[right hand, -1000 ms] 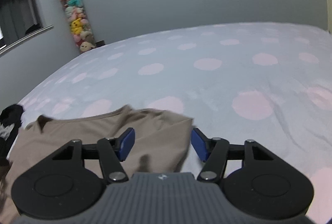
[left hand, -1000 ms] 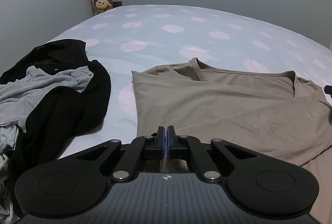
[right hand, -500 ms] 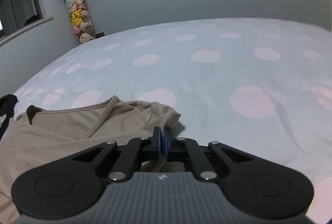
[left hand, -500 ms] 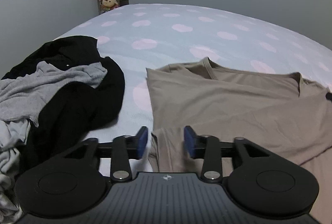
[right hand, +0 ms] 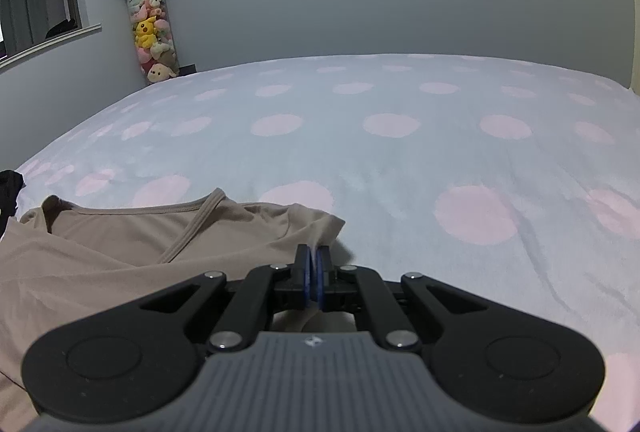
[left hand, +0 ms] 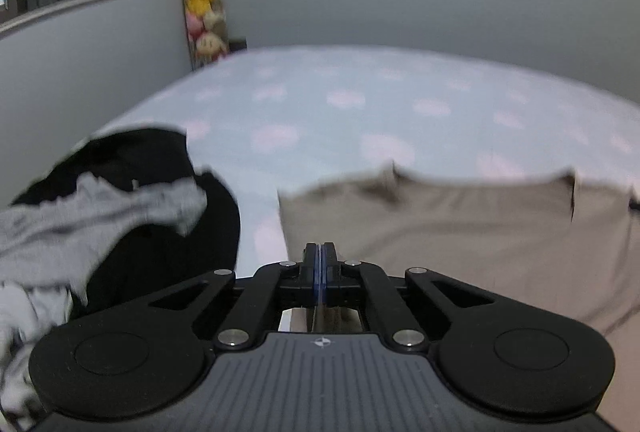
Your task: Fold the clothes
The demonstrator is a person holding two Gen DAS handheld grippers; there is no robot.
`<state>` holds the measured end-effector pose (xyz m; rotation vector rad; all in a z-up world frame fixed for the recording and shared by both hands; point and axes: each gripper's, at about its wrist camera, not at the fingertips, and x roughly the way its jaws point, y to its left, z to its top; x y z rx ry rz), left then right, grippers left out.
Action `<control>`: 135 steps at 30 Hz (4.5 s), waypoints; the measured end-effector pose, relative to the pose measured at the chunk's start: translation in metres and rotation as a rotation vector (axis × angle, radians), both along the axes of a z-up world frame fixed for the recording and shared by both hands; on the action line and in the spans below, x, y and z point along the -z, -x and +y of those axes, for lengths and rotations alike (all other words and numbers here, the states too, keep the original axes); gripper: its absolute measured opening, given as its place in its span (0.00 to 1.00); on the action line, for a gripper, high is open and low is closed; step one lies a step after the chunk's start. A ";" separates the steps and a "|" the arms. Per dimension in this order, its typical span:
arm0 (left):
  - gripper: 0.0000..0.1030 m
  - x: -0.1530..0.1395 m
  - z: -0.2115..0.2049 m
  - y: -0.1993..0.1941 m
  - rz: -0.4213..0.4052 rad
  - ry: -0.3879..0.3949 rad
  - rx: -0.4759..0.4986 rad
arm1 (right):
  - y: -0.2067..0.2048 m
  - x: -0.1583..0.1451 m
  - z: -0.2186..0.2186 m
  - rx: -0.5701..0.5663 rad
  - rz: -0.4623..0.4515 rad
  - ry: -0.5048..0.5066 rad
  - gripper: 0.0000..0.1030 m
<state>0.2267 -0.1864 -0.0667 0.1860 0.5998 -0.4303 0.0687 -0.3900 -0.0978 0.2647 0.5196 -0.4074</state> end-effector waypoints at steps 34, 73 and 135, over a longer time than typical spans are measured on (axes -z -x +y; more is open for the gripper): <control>0.00 0.037 0.001 -0.021 0.181 -0.021 0.018 | 0.010 -0.009 0.001 0.055 -0.025 -0.027 0.25; 0.32 -0.003 0.061 0.166 0.225 -0.081 0.185 | 0.068 -0.034 0.166 -0.385 0.172 -0.145 0.52; 0.19 0.024 0.100 0.258 0.317 -0.229 0.575 | 0.204 -0.010 0.342 -0.752 0.505 0.058 0.15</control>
